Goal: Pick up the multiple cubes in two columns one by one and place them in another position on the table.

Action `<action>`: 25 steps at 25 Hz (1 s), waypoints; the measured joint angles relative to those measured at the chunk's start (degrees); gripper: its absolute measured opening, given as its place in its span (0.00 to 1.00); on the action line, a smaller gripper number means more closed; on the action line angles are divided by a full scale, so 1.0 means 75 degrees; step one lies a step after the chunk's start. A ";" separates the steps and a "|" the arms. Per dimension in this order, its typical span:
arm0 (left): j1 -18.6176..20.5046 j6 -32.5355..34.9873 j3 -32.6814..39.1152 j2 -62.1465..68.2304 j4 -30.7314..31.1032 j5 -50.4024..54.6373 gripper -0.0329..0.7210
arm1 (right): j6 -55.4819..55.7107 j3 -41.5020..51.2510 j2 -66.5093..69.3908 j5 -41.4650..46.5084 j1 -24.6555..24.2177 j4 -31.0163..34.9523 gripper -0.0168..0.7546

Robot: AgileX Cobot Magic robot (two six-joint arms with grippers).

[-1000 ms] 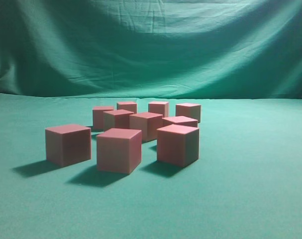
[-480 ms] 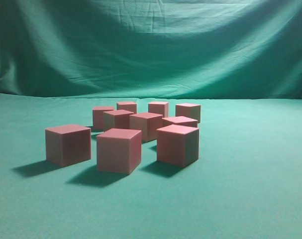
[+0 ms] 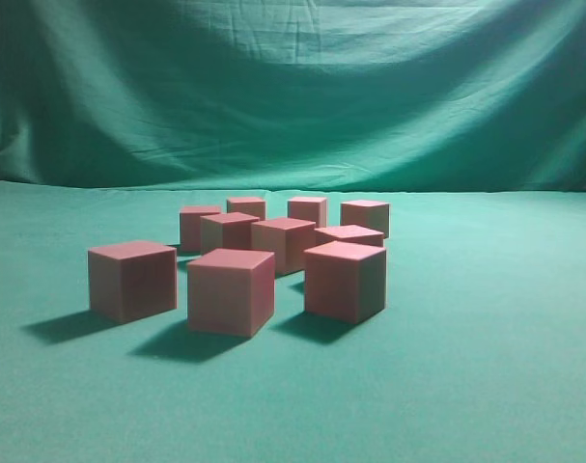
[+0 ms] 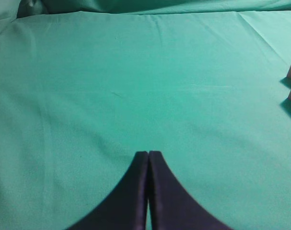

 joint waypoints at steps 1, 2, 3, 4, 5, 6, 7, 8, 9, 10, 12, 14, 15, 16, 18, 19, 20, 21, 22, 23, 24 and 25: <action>0.0000 0.0000 0.0000 0.0000 0.0000 0.0000 0.04 | 0.0000 0.0333 -0.0214 -0.0301 -0.0243 0.0012 0.02; 0.0000 0.0000 0.0000 0.0000 0.0000 0.0000 0.04 | 0.0000 0.0725 -0.0466 -0.0557 -0.0526 0.0019 0.02; 0.0000 0.0000 0.0000 0.0000 0.0000 0.0000 0.04 | 0.0000 0.1112 -0.0719 -0.0862 -0.0803 0.0050 0.02; 0.0000 0.0000 0.0000 0.0000 0.0000 0.0000 0.04 | 0.0000 0.1486 -0.0920 -0.1191 -0.1071 0.0068 0.02; 0.0000 0.0000 0.0000 0.0000 0.0000 0.0000 0.04 | 0.0000 0.1800 -0.1157 -0.1465 -0.1292 0.0067 0.02; 0.0000 0.0000 0.0000 0.0000 0.0000 0.0000 0.04 | 0.0000 0.2171 -0.1394 -0.1817 -0.1554 0.0085 0.02; 0.0000 0.0000 0.0000 0.0000 0.0000 0.0000 0.04 | 0.0000 0.2537 -0.1634 -0.2140 -0.1815 0.0125 0.02; 0.0000 0.0000 0.0000 0.0000 0.0000 0.0000 0.04 | 0.0000 0.2839 -0.1830 -0.2474 -0.2033 0.0141 0.02; 0.0000 0.0000 0.0000 0.0000 0.0000 0.0000 0.04 | 0.0000 0.3195 -0.2069 -0.2726 -0.2291 0.0160 0.02; 0.0000 0.0000 0.0000 0.0000 0.0000 0.0000 0.04 | 0.0000 0.3550 -0.2297 -0.3051 -0.2542 0.0171 0.02; 0.0000 0.0000 0.0000 0.0000 0.0000 0.0000 0.04 | 0.0000 0.4203 -0.2697 -0.3648 -0.2981 0.0207 0.02; 0.0000 0.0000 0.0000 0.0000 0.0000 0.0000 0.04 | 0.0000 0.4902 -0.3121 -0.4164 -0.3435 0.0346 0.02; 0.0000 0.0000 0.0000 0.0000 0.0000 0.0000 0.04 | 0.0000 0.5241 -0.3304 -0.4423 -0.3656 0.0398 0.02; 0.0000 0.0000 0.0000 0.0000 0.0000 0.0000 0.04 | 0.0000 0.5511 -0.3523 -0.4623 -0.3836 0.0463 0.02; 0.0000 0.0000 0.0000 0.0000 0.0000 0.0000 0.04 | 0.0000 0.6116 -0.3970 -0.4967 -0.4258 0.0587 0.02; 0.0000 0.0000 0.0000 0.0000 0.0000 0.0000 0.04 | 0.0000 0.6343 -0.4167 -0.5065 -0.4420 0.0645 0.02; 0.0000 0.0000 0.0000 0.0000 0.0000 0.0000 0.04 | 0.0000 0.6593 -0.4403 -0.5092 -0.4603 0.0708 0.02; 0.0000 0.0000 0.0000 0.0000 0.0000 0.0000 0.04 | 0.0000 0.6831 -0.4658 -0.5127 -0.4765 0.0756 0.02; 0.0000 0.0000 0.0000 0.0000 0.0000 0.0000 0.04 | 0.0000 0.7050 -0.4869 -0.5141 -0.4909 0.0797 0.02; 0.0000 0.0000 0.0000 0.0000 0.0000 0.0000 0.04 | 0.0000 0.7220 -0.5116 -0.5141 -0.5015 0.0840 0.02; 0.0000 0.0000 0.0000 0.0000 0.0000 0.0000 0.04 | 0.0000 0.7418 -0.5364 -0.5159 -0.5128 0.0868 0.02; 0.0000 0.0000 0.0000 0.0000 0.0000 0.0000 0.04 | 0.0000 0.7607 -0.5593 -0.5189 -0.5232 0.0877 0.02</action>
